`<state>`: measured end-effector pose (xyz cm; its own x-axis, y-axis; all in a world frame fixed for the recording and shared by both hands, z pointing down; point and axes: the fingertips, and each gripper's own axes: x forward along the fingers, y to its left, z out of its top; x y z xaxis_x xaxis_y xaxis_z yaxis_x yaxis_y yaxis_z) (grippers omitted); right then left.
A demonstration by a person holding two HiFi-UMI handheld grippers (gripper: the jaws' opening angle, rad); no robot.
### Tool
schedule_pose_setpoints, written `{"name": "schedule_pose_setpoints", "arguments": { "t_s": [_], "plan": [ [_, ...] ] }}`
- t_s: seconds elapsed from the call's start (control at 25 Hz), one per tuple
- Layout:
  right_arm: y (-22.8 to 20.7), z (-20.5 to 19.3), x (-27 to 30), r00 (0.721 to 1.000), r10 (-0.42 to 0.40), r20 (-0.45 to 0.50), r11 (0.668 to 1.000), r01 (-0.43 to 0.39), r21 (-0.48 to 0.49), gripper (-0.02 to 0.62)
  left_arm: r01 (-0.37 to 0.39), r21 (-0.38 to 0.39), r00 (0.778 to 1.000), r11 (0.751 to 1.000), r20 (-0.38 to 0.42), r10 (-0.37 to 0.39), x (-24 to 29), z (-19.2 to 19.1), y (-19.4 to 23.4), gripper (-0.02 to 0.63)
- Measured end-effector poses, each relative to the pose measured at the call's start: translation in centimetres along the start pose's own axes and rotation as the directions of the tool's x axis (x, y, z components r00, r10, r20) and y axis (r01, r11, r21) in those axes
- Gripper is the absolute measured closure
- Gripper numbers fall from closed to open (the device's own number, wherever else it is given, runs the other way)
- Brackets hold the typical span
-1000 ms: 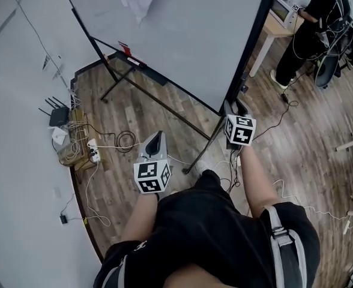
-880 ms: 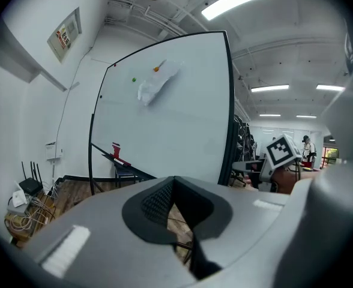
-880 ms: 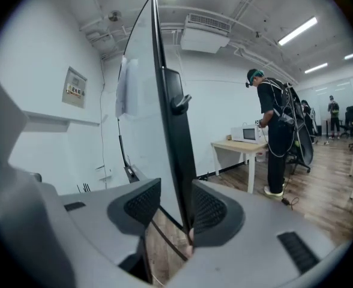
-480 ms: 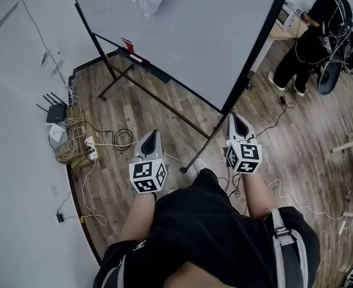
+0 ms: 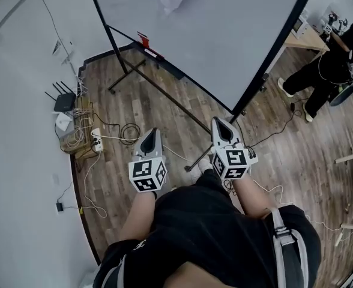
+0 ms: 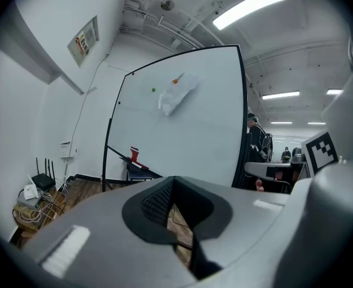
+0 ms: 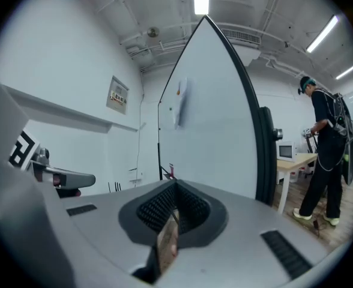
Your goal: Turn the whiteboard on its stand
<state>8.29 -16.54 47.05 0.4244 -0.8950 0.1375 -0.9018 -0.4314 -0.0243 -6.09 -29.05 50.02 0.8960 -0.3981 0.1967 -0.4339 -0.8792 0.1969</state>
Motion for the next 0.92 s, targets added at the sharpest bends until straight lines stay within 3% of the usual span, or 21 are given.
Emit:
{"name": "schedule_pose_setpoints", "arguments": {
  "t_s": [0.6, 0.92],
  "plan": [
    [3.2, 1.2, 2.0, 0.998, 0.064, 0.027, 0.998, -0.063, -0.028, 0.589, -0.061, 0.000, 0.997, 0.998, 0.037, 0.061, -3.0, 0.7, 2.7, 0.601],
    [2.5, 0.2, 2.3, 0.996, 0.083, 0.007, 0.996, -0.083, -0.031, 0.589, -0.076, 0.006, 0.997, 0.997, 0.033, 0.076, -2.6, 0.3, 2.4, 0.600]
  ]
}}
